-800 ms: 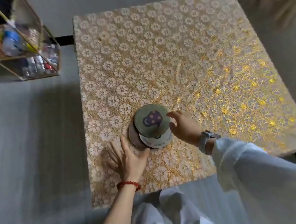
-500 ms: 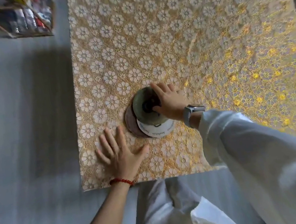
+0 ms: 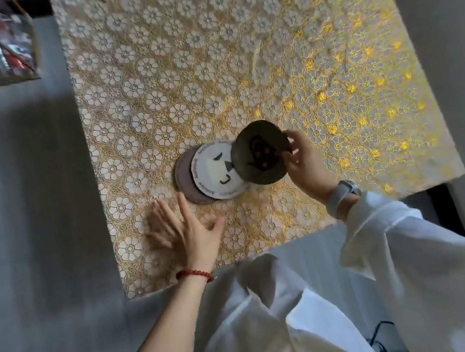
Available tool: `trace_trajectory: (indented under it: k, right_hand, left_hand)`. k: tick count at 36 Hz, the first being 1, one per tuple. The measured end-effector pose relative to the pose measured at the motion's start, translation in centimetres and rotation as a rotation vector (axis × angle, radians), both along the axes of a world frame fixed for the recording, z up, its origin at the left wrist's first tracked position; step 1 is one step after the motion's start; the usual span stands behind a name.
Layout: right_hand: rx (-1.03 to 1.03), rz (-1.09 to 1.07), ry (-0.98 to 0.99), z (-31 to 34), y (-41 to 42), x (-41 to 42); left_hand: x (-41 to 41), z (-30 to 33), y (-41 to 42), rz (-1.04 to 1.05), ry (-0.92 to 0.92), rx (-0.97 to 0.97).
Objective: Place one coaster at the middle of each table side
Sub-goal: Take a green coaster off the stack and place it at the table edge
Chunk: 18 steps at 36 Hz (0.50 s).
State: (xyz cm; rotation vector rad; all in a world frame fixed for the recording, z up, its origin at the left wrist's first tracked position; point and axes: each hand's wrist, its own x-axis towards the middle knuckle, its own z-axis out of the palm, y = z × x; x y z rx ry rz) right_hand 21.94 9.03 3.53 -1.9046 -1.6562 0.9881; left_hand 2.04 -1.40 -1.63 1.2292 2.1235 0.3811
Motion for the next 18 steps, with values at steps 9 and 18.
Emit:
trace_trajectory:
  k: [9,18]
  right_hand:
    - [-0.238,-0.144,-0.020,-2.0,-5.3,6.6]
    - [-0.263,0.055,-0.297,-3.3,-6.2,10.6]
  left_hand:
    - [5.9,1.3,-1.0,-0.198,-0.014,0.131]
    - [11.8,-0.1,-1.3,-0.340,-0.015,0.121]
